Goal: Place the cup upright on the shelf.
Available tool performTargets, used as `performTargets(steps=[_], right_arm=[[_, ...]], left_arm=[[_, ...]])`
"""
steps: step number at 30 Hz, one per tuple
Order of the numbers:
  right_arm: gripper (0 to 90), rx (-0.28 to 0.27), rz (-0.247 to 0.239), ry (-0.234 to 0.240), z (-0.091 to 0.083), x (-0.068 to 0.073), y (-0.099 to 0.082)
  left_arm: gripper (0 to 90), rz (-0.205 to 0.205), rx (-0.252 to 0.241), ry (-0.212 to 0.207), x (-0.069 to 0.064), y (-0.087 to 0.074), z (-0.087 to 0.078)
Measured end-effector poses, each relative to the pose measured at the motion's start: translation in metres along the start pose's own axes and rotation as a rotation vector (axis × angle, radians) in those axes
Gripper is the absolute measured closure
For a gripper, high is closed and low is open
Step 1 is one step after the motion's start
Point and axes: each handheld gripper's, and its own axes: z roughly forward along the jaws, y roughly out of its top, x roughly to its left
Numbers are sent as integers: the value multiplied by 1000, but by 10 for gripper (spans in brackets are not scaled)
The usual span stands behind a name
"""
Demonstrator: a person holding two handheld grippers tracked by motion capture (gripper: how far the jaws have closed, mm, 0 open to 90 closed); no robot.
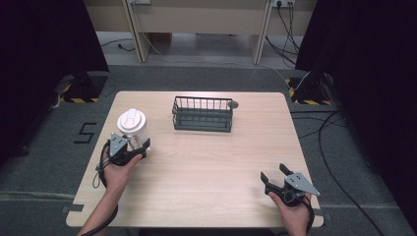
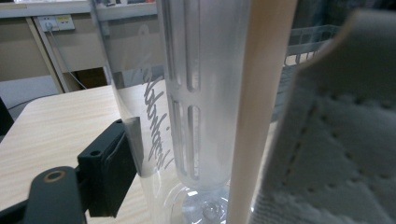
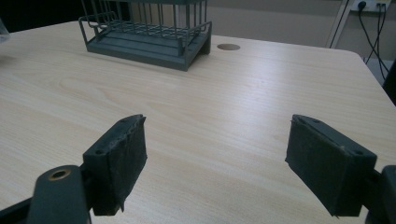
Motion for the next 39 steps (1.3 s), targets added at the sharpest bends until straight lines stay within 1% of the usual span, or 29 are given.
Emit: performTargets(steps=[5, 9, 15, 23, 29, 39], right_arm=[[207, 2, -2, 3, 0, 1, 0], [208, 6, -1, 5, 0, 1, 0], [208, 3, -1, 4, 0, 1, 0], [208, 1, 4, 4, 0, 1, 0], [208, 2, 2, 4, 0, 1, 0], [210, 1, 5, 1, 0, 1, 0]], left_arm=[[181, 7, -6, -8, -3, 5, 0], [181, 10, -10, -19, -7, 9, 2], [181, 15, -9, -42, -16, 14, 9], [181, 24, -17, -58, -24, 22, 12], [181, 24, -21, -65, -27, 26, 15], [181, 24, -30, -62, -28, 35, 17]])
